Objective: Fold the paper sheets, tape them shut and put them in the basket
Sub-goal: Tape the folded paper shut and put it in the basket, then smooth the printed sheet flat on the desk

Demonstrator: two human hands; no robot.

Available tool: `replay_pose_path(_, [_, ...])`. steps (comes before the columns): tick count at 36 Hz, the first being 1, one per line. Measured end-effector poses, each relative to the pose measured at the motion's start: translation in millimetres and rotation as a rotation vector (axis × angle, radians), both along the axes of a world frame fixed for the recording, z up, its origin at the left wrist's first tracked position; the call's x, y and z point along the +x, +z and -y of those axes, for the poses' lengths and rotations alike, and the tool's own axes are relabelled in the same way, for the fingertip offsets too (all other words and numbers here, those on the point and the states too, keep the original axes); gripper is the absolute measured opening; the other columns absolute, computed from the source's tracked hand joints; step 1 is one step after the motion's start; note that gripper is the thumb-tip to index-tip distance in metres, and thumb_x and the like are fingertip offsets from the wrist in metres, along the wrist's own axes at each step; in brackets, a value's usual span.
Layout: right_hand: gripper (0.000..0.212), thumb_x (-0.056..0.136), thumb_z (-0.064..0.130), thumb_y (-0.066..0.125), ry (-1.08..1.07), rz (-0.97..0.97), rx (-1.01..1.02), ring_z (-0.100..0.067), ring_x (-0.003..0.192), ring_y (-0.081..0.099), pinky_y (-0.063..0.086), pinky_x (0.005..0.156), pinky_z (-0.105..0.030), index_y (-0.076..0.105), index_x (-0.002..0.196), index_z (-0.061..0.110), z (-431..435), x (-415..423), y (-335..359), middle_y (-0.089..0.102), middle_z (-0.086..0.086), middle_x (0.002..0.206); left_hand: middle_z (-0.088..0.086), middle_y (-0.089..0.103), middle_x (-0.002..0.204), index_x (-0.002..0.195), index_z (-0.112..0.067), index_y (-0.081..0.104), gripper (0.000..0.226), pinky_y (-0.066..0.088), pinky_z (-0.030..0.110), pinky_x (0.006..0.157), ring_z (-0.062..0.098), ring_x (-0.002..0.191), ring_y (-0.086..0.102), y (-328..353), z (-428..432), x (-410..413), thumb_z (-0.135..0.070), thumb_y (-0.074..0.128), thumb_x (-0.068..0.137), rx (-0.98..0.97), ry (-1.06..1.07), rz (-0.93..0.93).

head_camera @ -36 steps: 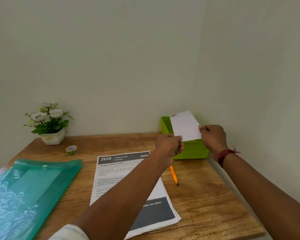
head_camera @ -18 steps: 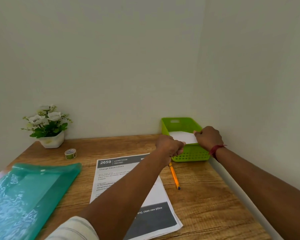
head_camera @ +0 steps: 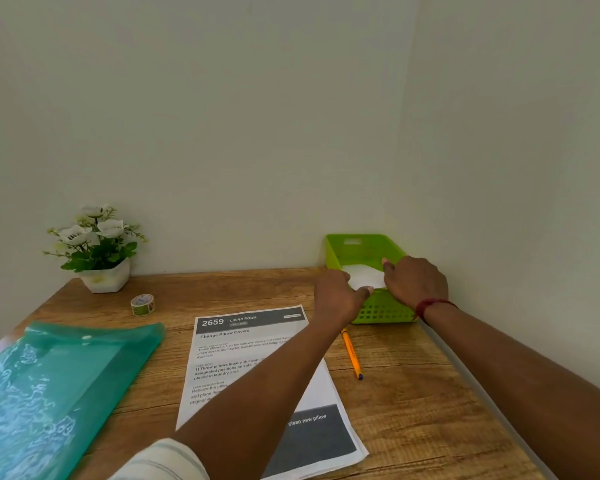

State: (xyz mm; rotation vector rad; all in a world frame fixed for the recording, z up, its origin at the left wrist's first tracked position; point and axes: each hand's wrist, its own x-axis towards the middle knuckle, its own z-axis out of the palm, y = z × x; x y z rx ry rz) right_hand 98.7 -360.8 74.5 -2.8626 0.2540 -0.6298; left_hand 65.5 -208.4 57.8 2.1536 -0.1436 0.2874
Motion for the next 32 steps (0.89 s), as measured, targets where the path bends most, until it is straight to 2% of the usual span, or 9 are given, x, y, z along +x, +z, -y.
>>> replay_pose_path(5, [0.056,0.102,0.049,0.027,0.028,0.011,-0.065,-0.032,0.087,0.064,0.040,0.066,-0.032,0.057,0.072,0.013,-4,-4,-2,0.069,-0.015,0.094,0.012,0.063,0.095,0.096,-0.007,0.065,0.035,0.042,0.032,0.080,0.025,0.094,0.059,-3,0,3,-0.041,0.070,0.088,0.047,0.023,0.023])
replay_pose_path(8, [0.061,0.102,0.051,0.025,0.024,0.013,-0.077,-0.033,0.088,0.064,0.042,0.068,-0.034,0.064,0.077,0.010,-3,-5,-4,0.068,-0.016,0.095,0.015,0.064,0.126,0.126,0.001,0.062,0.058,0.044,0.035,0.096,0.027,0.119,0.058,-5,1,3,-0.043,0.069,0.088,0.053,0.026,0.040])
replay_pose_path(10, [0.064,0.102,0.051,0.024,0.023,0.020,-0.078,-0.034,0.090,0.064,0.044,0.070,-0.035,0.067,0.084,0.008,-3,-5,-5,0.067,-0.017,0.098,0.012,0.060,0.134,0.134,-0.004,0.057,0.064,0.044,0.037,0.101,0.026,0.125,0.055,-5,0,2,-0.047,0.069,0.088,0.076,0.038,0.050])
replay_pose_path(12, [0.065,0.102,0.053,0.023,0.016,0.032,-0.088,-0.036,0.091,0.063,0.043,0.071,-0.036,0.068,0.091,0.008,-2,-6,-6,0.064,-0.019,0.102,0.009,0.061,0.133,0.136,-0.010,0.056,0.066,0.046,0.037,0.096,0.025,0.124,0.055,-7,-3,1,-0.052,0.066,0.087,0.144,0.062,0.074])
replay_pose_path(15, [0.059,0.102,0.053,0.025,-0.011,0.068,-0.093,-0.038,0.090,0.063,0.039,0.066,-0.036,0.063,0.104,0.008,-4,-11,-10,0.057,-0.019,0.107,0.005,0.071,0.109,0.127,-0.019,0.062,0.060,0.051,0.036,0.081,0.024,0.107,0.064,-8,-14,-2,-0.062,0.060,0.085,0.246,0.083,0.144])
replay_pose_path(17, [0.052,0.102,0.051,0.030,-0.022,0.155,-0.113,-0.038,0.082,0.063,0.035,0.059,-0.034,0.059,0.105,0.007,-8,-18,-13,0.055,-0.017,0.105,0.004,0.073,0.100,0.121,-0.020,0.065,0.056,0.053,0.037,0.080,0.023,0.101,0.066,-8,-24,-5,-0.063,0.059,0.085,0.257,0.082,0.149])
replay_pose_path(23, [0.029,0.099,0.036,0.049,0.152,0.477,-0.051,-0.033,0.064,0.060,0.032,0.051,-0.027,0.062,0.096,0.010,-39,-51,-21,0.057,-0.011,0.091,0.005,0.072,0.113,0.136,-0.019,0.057,0.049,0.047,0.037,0.099,0.022,0.115,0.062,-17,-71,-17,-0.043,0.056,0.093,0.278,0.140,0.169])
replay_pose_path(29, [0.030,0.097,0.041,0.044,0.431,0.504,-0.004,-0.023,0.063,0.059,0.037,0.046,-0.026,0.062,0.098,0.017,-84,-89,-30,0.058,-0.001,0.091,0.002,0.074,0.110,0.137,-0.021,0.057,0.047,0.056,0.037,0.088,0.018,0.093,0.068,-26,-122,-33,-0.035,0.058,0.092,0.315,0.248,0.167])
replay_pose_path(32, [0.026,0.095,0.039,0.046,0.536,0.512,0.019,-0.021,0.067,0.060,0.042,0.048,-0.028,0.062,0.099,0.019,-104,-101,-38,0.060,0.002,0.093,0.000,0.071,0.117,0.134,-0.021,0.059,0.044,0.054,0.036,0.088,0.019,0.103,0.065,-30,-148,-44,-0.034,0.060,0.092,0.332,0.295,0.171])
